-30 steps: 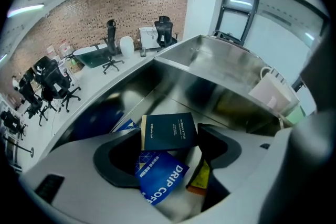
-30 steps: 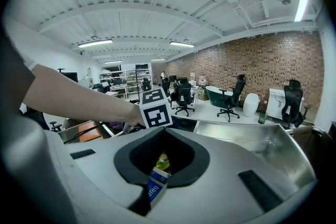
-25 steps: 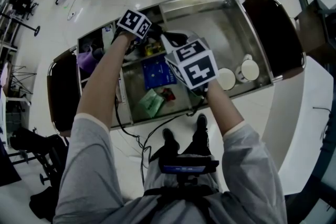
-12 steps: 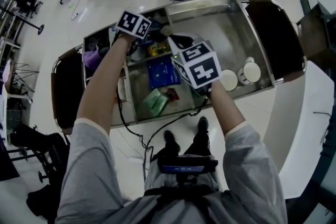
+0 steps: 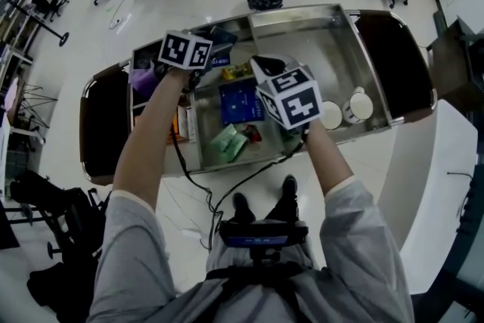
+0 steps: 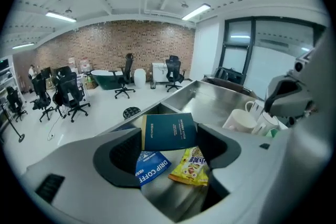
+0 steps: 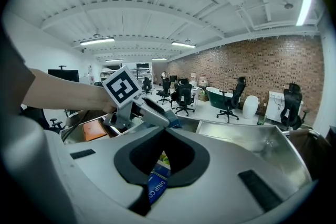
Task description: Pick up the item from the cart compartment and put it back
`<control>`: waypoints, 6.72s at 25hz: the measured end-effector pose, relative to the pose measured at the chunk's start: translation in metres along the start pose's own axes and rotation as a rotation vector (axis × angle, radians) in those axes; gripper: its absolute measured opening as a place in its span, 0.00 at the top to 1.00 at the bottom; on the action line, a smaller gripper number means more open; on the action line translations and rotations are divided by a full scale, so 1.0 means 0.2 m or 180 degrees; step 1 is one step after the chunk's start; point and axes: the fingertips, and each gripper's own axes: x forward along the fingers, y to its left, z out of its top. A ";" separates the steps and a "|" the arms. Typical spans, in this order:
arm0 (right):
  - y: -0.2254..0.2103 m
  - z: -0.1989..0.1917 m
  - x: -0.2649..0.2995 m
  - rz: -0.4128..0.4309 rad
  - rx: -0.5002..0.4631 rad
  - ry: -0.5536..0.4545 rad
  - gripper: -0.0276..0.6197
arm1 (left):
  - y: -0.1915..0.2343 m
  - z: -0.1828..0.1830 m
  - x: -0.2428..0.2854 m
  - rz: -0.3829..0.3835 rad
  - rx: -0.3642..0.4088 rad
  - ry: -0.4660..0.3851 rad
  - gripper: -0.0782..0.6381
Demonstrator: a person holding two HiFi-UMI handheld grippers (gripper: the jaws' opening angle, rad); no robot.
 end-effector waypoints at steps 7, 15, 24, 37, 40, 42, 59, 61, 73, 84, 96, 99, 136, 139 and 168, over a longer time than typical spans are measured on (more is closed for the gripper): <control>0.04 0.03 -0.06 0.0010 -0.0013 -0.0086 0.94 | -0.10 0.03 -0.27 0.0083 -0.0124 -0.0501 0.42; 0.12 0.03 -0.15 0.0098 -0.0035 -0.0198 0.94 | -0.24 -0.02 -0.61 0.0165 -0.0268 -0.1064 0.42; 0.16 -0.02 -0.31 0.0169 -0.0006 -0.0311 0.94 | -0.42 -0.16 -0.97 0.0355 -0.0253 -0.1399 0.42; 0.23 -0.20 -0.58 0.0265 0.0190 -0.0422 0.94 | -0.53 -0.46 -1.32 0.0829 -0.0448 -0.1617 0.42; 0.24 -0.24 -0.62 0.0253 0.0245 -0.0430 0.94 | -0.54 -0.54 -1.36 0.0891 -0.0545 -0.1636 0.42; 0.24 -0.26 -0.63 0.0238 0.0269 -0.0445 0.94 | -0.54 -0.58 -1.38 0.0910 -0.0595 -0.1647 0.42; 0.23 -0.29 -0.65 0.0182 0.0289 -0.0431 0.94 | -0.54 -0.65 -1.41 0.0985 -0.0687 -0.1696 0.42; 0.23 -0.28 -0.65 0.0183 0.0291 -0.0425 0.94 | -0.53 -0.65 -1.40 0.0969 -0.0672 -0.1657 0.42; 0.23 -0.22 -0.57 0.0211 0.0156 -0.0398 0.94 | -0.52 -0.56 -1.26 0.0817 -0.0571 -0.1516 0.42; 0.24 -0.17 -0.43 0.0281 0.0054 -0.0268 0.94 | -0.42 -0.29 -1.02 0.0510 -0.0180 -0.1353 0.42; 0.19 -0.08 -0.19 0.0280 -0.0002 -0.0144 0.94 | -0.28 -0.09 -0.58 0.0174 0.0278 -0.0819 0.42; 0.18 -0.07 -0.14 0.0282 0.0006 -0.0112 0.94 | -0.27 -0.05 -0.46 0.0057 0.0429 -0.0640 0.42; 0.07 -0.08 0.01 0.0225 0.0089 -0.0031 0.94 | -0.02 -0.18 0.45 -0.0377 0.0531 0.0689 0.42; 0.04 -0.09 0.01 0.0202 0.0110 -0.0030 0.94 | -0.01 -0.19 0.46 -0.0324 0.0515 0.0695 0.41; -0.01 -0.13 -0.07 0.0110 0.0158 0.0027 0.94 | -0.11 -0.03 0.04 -0.0012 0.0287 -0.0004 0.61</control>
